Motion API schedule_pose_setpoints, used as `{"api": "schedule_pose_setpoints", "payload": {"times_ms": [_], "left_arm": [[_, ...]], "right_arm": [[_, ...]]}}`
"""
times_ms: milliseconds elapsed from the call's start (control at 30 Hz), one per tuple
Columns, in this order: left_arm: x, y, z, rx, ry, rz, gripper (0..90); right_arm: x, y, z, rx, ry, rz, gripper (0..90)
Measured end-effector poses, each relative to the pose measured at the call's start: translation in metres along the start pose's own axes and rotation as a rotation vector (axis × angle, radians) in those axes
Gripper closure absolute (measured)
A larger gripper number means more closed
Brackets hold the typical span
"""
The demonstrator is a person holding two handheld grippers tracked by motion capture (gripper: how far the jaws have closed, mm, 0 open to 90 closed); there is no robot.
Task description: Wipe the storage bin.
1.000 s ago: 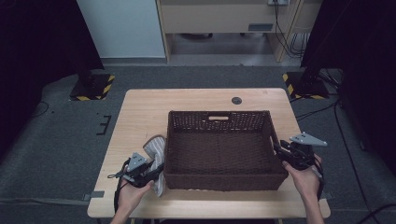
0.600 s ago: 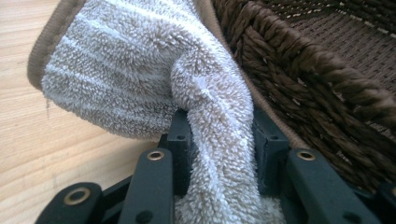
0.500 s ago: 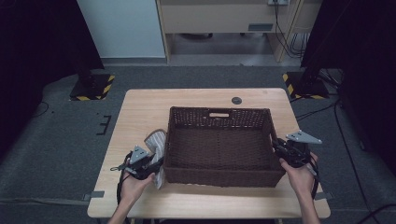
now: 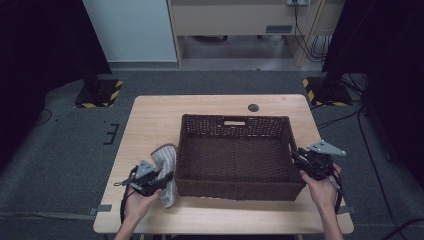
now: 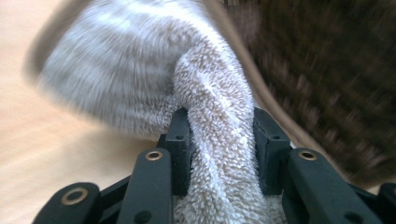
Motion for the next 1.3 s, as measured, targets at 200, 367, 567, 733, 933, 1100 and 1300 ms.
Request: {"api": "schedule_pose_setpoints", "payload": {"times_ms": [200,367,567,733,933,1100,1300], "left_arm": [[-0.016,-0.005,-0.031,0.056,-0.152,-0.045,63.7],[-0.018,-0.022,-0.032,0.103,-0.169,-0.025,63.6],[-0.003,-0.018,-0.022,0.092,-0.078,-0.023,63.6],[0.008,-0.019,-0.007,0.091,-0.012,-0.019,63.6],[0.021,-0.019,0.003,0.071,0.072,0.012,63.5],[0.036,-0.019,0.009,0.051,0.168,0.056,62.7],[0.027,-0.012,-0.003,0.03,0.131,0.027,62.6]], "right_arm": [[-0.001,0.001,-0.001,-0.002,-0.006,-0.007,68.7],[0.0,0.001,-0.001,-0.009,-0.003,-0.004,68.6],[0.001,0.001,0.0,-0.009,0.003,-0.01,69.0],[0.001,0.001,0.0,-0.009,0.003,-0.017,69.0],[0.001,0.001,-0.001,-0.01,0.003,-0.014,68.9],[0.002,0.001,-0.001,-0.01,0.0,-0.011,68.3],[0.002,0.001,-0.001,-0.009,0.001,-0.012,67.7]]}}
Point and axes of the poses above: each handheld gripper's, and its own axes: z roughly forward along the jaws, x roughly out of its underside, y roughly to its left, the point moved 1 cm from there along z, roughly forward along the jaws, and after that the axes turned 4 degrees about -x, right-handed, at the moved point
